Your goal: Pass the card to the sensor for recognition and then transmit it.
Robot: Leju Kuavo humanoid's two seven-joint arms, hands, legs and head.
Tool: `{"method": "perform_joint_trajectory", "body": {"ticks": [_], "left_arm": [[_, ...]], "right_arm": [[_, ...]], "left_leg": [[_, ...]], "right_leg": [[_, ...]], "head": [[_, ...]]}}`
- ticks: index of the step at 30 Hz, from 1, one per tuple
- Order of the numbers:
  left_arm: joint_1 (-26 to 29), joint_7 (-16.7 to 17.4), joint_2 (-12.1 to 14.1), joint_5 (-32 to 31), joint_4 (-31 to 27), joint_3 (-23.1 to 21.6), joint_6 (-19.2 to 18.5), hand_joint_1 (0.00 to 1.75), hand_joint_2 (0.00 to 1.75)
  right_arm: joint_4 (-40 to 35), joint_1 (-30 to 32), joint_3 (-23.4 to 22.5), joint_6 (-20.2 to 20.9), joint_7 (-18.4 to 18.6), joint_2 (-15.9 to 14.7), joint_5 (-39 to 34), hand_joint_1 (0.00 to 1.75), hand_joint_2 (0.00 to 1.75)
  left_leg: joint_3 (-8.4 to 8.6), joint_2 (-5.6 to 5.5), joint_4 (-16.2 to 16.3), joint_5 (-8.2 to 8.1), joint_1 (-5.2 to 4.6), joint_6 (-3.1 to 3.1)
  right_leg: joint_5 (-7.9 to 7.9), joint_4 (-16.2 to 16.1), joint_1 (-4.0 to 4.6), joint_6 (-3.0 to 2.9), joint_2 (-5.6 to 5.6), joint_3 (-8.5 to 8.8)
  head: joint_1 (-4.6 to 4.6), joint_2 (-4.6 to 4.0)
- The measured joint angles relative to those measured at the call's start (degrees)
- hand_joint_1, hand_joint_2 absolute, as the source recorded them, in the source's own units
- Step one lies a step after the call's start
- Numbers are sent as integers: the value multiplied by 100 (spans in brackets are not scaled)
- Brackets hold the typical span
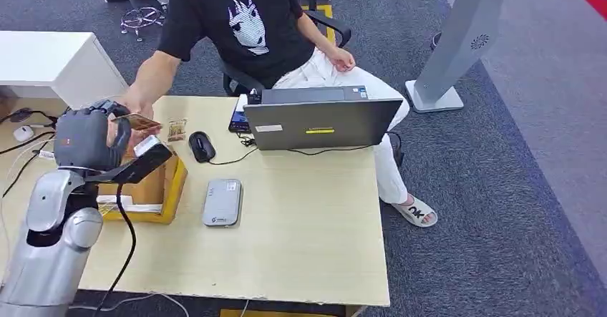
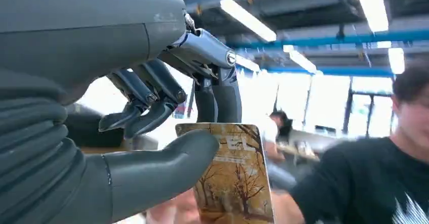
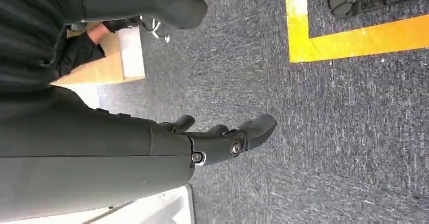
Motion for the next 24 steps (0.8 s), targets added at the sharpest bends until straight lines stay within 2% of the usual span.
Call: {"method": "perform_joint_trajectory", "body": {"ticks": [2, 5, 9, 16, 24], "left_arm": [[-301, 148, -18, -375, 271, 46, 105, 175, 175], [-884, 150, -20, -404, 917, 190, 146, 175, 175], [-1227, 120, -41, -391, 1475, 321, 146, 175, 175], [-1393, 120, -79, -384, 1913, 350, 153, 175, 175], [-1405, 120, -105, -384, 2083, 352, 153, 175, 175]], "right_arm": [[0, -3, 2, 4, 13, 0, 104, 0, 175], [-2, -24, 4, 28, 13, -2, 184, 0, 175], [-2, -23, 4, 66, 13, -2, 227, 0, 175], [-2, -25, 4, 66, 13, -2, 238, 0, 175], [-2, -23, 4, 66, 13, -2, 242, 0, 175]], "left_leg": [[-2, -4, 1, 2, 1, -1], [4, 4, 0, 6, 3, -6], [5, 5, -1, 13, 4, -10], [0, 5, -1, 13, 3, -10], [-6, 6, 0, 12, 2, -10]], "right_leg": [[0, 0, 0, 0, -3, -1], [6, 3, 0, -9, -1, 2], [7, 6, 1, -10, 4, 0], [7, 7, 1, -10, 4, -2], [6, 5, 0, -10, 5, -8]], "head": [[0, 0], [2, 0], [-2, 0], [0, 0], [-2, 0]]}}
